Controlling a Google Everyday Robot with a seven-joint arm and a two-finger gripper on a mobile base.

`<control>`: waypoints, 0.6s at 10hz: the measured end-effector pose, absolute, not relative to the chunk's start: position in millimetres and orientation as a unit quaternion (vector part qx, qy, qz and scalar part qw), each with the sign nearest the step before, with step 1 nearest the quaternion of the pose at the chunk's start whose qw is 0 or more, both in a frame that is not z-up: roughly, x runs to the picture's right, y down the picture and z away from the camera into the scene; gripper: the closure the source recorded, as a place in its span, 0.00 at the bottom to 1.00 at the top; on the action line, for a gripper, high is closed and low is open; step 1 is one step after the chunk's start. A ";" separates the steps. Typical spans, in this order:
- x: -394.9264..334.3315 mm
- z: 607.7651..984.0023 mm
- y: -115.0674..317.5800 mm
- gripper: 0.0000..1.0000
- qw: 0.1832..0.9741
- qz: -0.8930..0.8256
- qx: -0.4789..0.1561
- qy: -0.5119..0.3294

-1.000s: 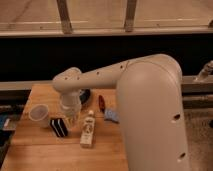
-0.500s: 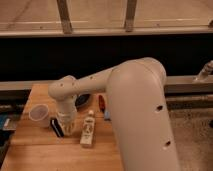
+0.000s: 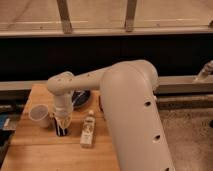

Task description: Knock the eraser over

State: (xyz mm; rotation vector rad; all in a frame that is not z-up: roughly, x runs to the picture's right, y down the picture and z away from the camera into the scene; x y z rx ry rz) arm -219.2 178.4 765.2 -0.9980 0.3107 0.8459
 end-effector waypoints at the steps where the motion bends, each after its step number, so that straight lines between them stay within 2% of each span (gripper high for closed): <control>1: -217.3 772.3 162.3 1.00 0.788 0.398 -0.447 0.141; 4: -188.3 785.2 118.0 1.00 0.790 0.453 -0.386 0.146; 6: -158.5 776.7 106.7 1.00 0.784 0.493 -0.348 0.143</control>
